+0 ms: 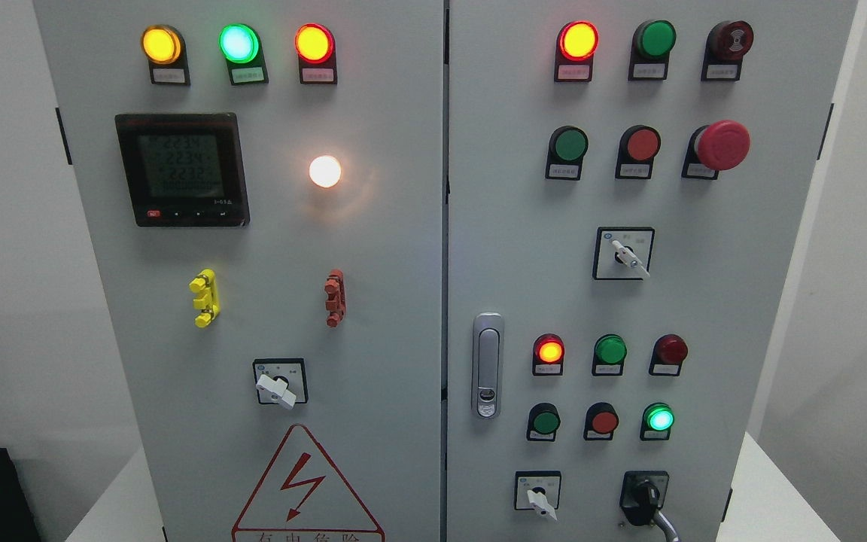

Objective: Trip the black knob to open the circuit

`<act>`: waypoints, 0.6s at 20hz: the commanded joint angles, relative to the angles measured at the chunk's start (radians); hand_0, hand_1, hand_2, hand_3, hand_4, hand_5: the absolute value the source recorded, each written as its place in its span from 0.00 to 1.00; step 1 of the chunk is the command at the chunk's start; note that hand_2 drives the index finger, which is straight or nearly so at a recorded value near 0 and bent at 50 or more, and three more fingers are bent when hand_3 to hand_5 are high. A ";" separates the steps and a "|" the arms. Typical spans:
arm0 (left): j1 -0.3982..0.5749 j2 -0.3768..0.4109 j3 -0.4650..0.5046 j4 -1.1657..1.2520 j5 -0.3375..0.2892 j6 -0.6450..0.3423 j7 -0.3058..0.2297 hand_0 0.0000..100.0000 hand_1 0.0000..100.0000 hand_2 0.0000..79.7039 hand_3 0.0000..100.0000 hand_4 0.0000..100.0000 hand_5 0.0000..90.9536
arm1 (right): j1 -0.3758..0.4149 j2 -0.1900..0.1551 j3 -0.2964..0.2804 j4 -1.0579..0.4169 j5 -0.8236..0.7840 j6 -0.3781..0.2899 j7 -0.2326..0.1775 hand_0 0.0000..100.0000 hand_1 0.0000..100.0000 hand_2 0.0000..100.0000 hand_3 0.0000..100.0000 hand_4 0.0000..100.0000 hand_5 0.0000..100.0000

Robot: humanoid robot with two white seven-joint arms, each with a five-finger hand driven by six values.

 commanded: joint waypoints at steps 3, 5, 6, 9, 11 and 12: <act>0.000 0.000 0.000 0.000 -0.023 0.000 0.001 0.12 0.39 0.00 0.00 0.00 0.00 | 0.002 0.010 -0.012 0.003 0.000 0.003 -0.001 0.00 0.00 0.00 1.00 1.00 1.00; 0.000 0.000 0.000 0.000 -0.023 0.000 0.001 0.12 0.39 0.00 0.00 0.00 0.00 | 0.002 0.010 -0.012 0.003 0.000 0.003 -0.001 0.00 0.00 0.00 1.00 1.00 1.00; 0.000 0.000 0.000 0.000 -0.023 0.001 0.001 0.12 0.39 0.00 0.00 0.00 0.00 | 0.004 0.010 -0.012 0.003 0.000 0.003 -0.001 0.00 0.00 0.00 1.00 1.00 1.00; 0.000 0.000 0.000 0.000 -0.023 0.001 0.001 0.12 0.39 0.00 0.00 0.00 0.00 | 0.004 0.010 -0.012 0.001 0.000 0.003 -0.002 0.00 0.00 0.00 1.00 1.00 1.00; 0.000 0.000 0.000 0.000 -0.023 -0.001 0.001 0.12 0.39 0.00 0.00 0.00 0.00 | 0.004 0.010 -0.012 0.001 0.000 0.003 -0.002 0.00 0.00 0.00 1.00 1.00 1.00; 0.000 0.000 0.000 0.000 -0.023 0.000 0.001 0.12 0.39 0.00 0.00 0.00 0.00 | 0.005 0.010 -0.012 0.000 0.000 0.001 -0.002 0.00 0.00 0.00 1.00 1.00 1.00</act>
